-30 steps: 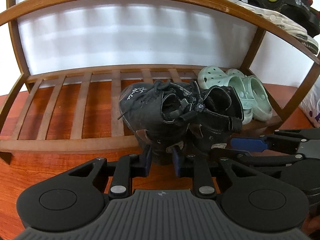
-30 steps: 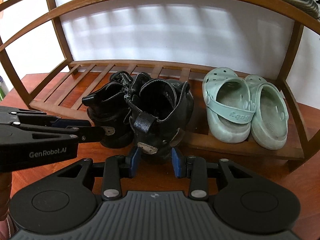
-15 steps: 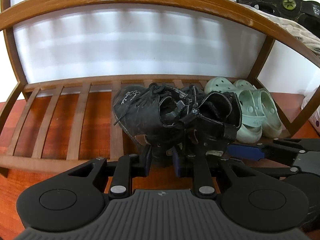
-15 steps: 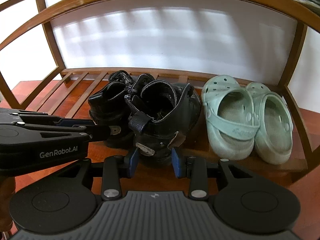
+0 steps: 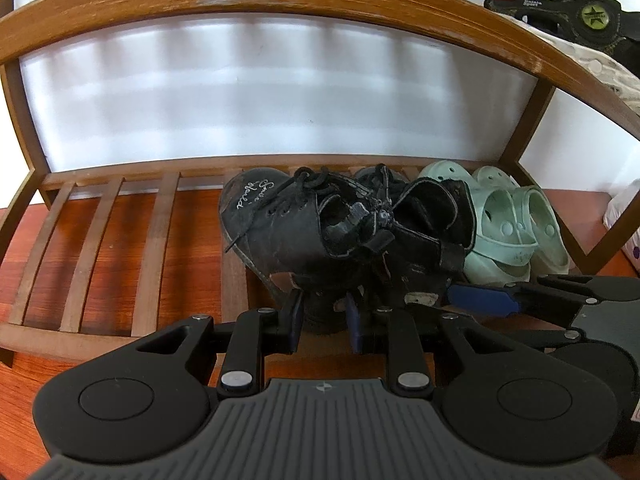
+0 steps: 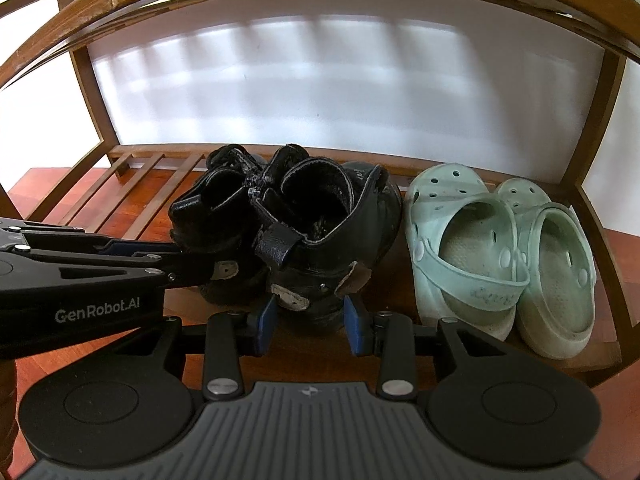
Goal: Organize scattered shoes
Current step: 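Lower both black sneakers onto the bottom shelf beside the mint clogs, then open both tools and pull them back from the rack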
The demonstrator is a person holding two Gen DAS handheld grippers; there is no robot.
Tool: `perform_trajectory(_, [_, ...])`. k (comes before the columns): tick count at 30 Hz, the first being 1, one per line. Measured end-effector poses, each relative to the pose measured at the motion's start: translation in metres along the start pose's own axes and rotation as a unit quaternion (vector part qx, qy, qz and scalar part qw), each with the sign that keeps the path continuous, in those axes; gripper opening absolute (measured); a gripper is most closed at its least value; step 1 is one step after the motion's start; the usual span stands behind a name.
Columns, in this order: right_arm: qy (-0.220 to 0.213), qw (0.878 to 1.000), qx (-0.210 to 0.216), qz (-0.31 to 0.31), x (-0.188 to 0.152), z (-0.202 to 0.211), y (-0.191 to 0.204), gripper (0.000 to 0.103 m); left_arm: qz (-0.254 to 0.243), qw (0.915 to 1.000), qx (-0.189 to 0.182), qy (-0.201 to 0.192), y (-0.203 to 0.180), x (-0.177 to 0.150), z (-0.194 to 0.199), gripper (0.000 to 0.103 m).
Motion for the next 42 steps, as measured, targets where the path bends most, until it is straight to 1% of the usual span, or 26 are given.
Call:
perform_trajectory(2, [0.003, 1.0, 0.002, -0.003, -0.002, 0.002, -0.001, 0.041, 0.0, 1.0, -0.001, 0.001, -0.002, -0.001, 0.003, 0.027])
perform_trajectory(6, [-0.001, 1.0, 0.003, -0.004, -0.004, 0.015, -0.001, 0.041, 0.0, 1.0, 0.001, 0.002, -0.002, -0.005, 0.011, 0.035])
perform_trajectory(10, [-0.007, 1.0, 0.006, -0.008, -0.003, 0.028, -0.002, 0.042, 0.0, 1.0, 0.003, 0.005, -0.003, -0.01, 0.021, 0.039])
perform_trajectory(12, [-0.009, 1.0, 0.006, -0.006, -0.004, 0.035, -0.001, 0.043, 0.0, 1.0, 0.005, 0.003, -0.003, -0.012, 0.027, 0.042])
perform_trajectory(16, [-0.012, 1.0, 0.006, -0.006, -0.007, 0.048, 0.0, 0.043, 0.0, 1.0, 0.006, 0.002, -0.006, -0.016, 0.039, 0.045])
perform_trajectory(18, [-0.013, 1.0, 0.007, -0.007, -0.008, 0.055, 0.001, 0.044, -0.002, 1.0, 0.006, 0.001, -0.008, -0.019, 0.046, 0.048])
perform_trajectory(22, [-0.014, 1.0, 0.006, -0.007, -0.011, 0.07, 0.003, 0.048, -0.003, 1.0, 0.009, -0.002, -0.011, -0.023, 0.058, 0.049])
perform_trajectory(24, [-0.016, 1.0, 0.006, -0.008, -0.013, 0.078, 0.003, 0.049, -0.003, 0.9999, 0.014, -0.005, -0.013, -0.025, 0.066, 0.052])
perform_trajectory(27, [-0.019, 1.0, 0.004, -0.008, -0.016, 0.092, 0.003, 0.054, -0.003, 0.9998, 0.017, -0.01, -0.016, -0.028, 0.079, 0.055])
perform_trajectory(29, [-0.023, 1.0, 0.003, -0.008, -0.018, 0.099, 0.003, 0.059, -0.003, 0.9997, 0.019, -0.012, -0.018, -0.031, 0.087, 0.057])
perform_trajectory(33, [-0.029, 1.0, -0.001, -0.007, -0.025, 0.117, 0.003, 0.062, -0.002, 0.9997, 0.021, -0.011, -0.023, -0.041, 0.102, 0.058])
perform_trajectory(39, [-0.029, 1.0, -0.002, -0.011, -0.038, 0.138, 0.001, 0.07, -0.003, 0.9996, 0.027, -0.006, -0.031, -0.059, 0.121, 0.063])
perform_trajectory(41, [-0.031, 0.999, -0.002, -0.012, -0.043, 0.145, 0.0, 0.079, -0.002, 0.9995, 0.03, -0.004, -0.034, -0.065, 0.127, 0.064])
perform_trajectory(42, [-0.032, 0.999, -0.002, -0.012, -0.045, 0.148, 0.0, 0.081, -0.002, 0.9995, 0.032, -0.005, -0.036, -0.069, 0.131, 0.065])
Point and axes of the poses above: each gripper's, at about its wrist camera, not at the fingertips, and z roughly against the way its jaws point, y to its left, x to its top, the point moved 10 cm from there along -z, roughly the way its jaws point, and after that the axes turned 2 degrees about -x, right-handed, at the moved point
